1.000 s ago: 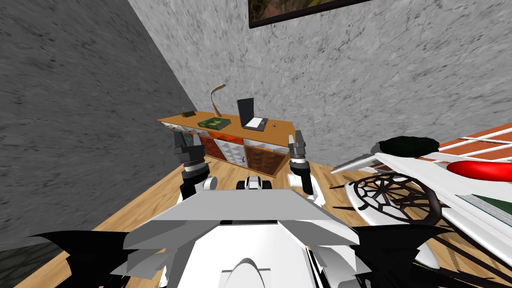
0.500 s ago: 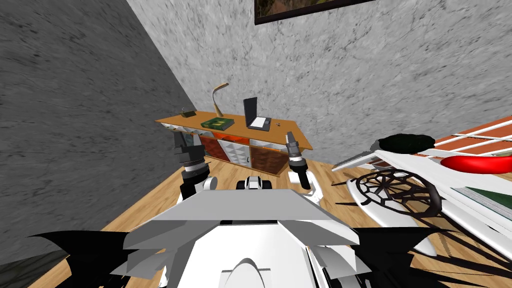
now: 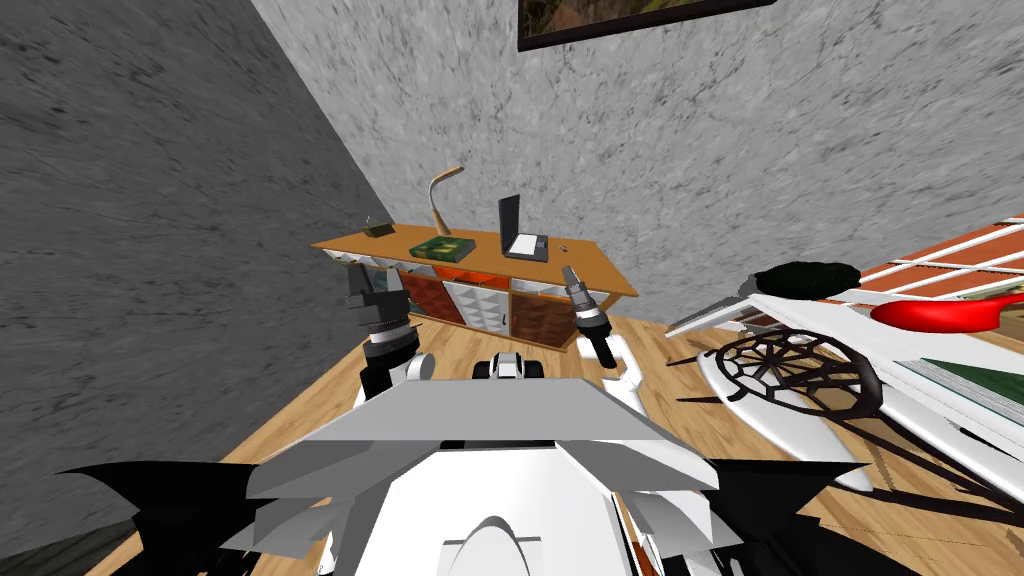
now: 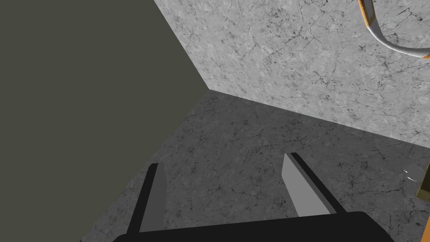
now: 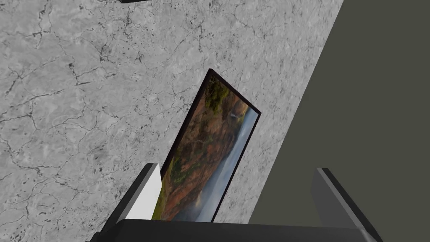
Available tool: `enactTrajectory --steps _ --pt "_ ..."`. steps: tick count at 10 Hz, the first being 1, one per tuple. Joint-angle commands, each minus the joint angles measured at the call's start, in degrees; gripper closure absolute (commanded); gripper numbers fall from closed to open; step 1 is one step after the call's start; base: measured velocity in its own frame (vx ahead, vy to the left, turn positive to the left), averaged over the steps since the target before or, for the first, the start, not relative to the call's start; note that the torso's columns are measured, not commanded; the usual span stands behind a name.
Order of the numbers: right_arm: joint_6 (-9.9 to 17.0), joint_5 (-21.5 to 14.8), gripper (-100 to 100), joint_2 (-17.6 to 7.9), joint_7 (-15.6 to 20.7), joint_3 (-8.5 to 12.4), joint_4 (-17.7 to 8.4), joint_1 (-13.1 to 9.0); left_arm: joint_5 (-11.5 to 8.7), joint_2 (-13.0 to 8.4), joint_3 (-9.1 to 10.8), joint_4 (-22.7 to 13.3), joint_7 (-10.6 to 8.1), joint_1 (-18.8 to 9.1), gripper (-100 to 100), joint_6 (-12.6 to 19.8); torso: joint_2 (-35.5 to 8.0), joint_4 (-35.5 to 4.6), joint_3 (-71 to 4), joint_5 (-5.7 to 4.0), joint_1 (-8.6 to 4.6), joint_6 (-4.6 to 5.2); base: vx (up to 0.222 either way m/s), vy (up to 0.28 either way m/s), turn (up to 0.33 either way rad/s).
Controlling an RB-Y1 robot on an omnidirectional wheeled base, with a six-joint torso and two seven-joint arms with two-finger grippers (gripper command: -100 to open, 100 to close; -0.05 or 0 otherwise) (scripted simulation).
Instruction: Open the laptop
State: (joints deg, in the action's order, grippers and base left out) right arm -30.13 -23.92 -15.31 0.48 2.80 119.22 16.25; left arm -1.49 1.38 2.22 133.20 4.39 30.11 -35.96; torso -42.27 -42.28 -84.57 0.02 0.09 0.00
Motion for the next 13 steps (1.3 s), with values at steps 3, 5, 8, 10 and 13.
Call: enactTrajectory --steps 3,5,8,10,13 --pt "-1.4 -7.9 -100 -3.5 0.6 1.1 -5.2 -4.6 0.0 0.0 0.0 0.0 0.0 0.0 0 0.0 0.0 0.0 0.0 -0.02 -0.18 0.01 0.008 0.201 -0.064" --pt "-2.1 -11.4 -100 -5.0 0.9 1.7 -7.6 -6.7 0.0 0.0 0.0 0.0 0.0 0.0 0 0.0 0.0 0.0 0.0 -0.05 -0.22 0.0 0.031 0.189 -0.062" --pt "-2.7 -16.5 -100 -6.6 1.1 2.2 -10.1 -8.8 0.0 0.0 0.0 0.0 0.0 0.0 0 0.0 0.0 0.0 0.0 0.0 -0.04 0.0 0.021 0.195 -0.048" --pt "-3.3 -20.1 -100 -8.2 1.3 2.8 -12.7 -11.0 0.0 0.0 0.0 0.0 0.0 0.0 0 0.0 0.0 0.0 0.0 -0.01 -0.03 0.0 0.004 0.198 -0.05" --pt "-4.5 -25.2 -100 -11.7 1.7 4.0 -18.2 -15.7 0.0 0.0 0.0 0.0 0.0 0.0 0 0.0 0.0 0.0 0.0 -0.02 -0.13 -0.01 0.016 0.203 -0.051"
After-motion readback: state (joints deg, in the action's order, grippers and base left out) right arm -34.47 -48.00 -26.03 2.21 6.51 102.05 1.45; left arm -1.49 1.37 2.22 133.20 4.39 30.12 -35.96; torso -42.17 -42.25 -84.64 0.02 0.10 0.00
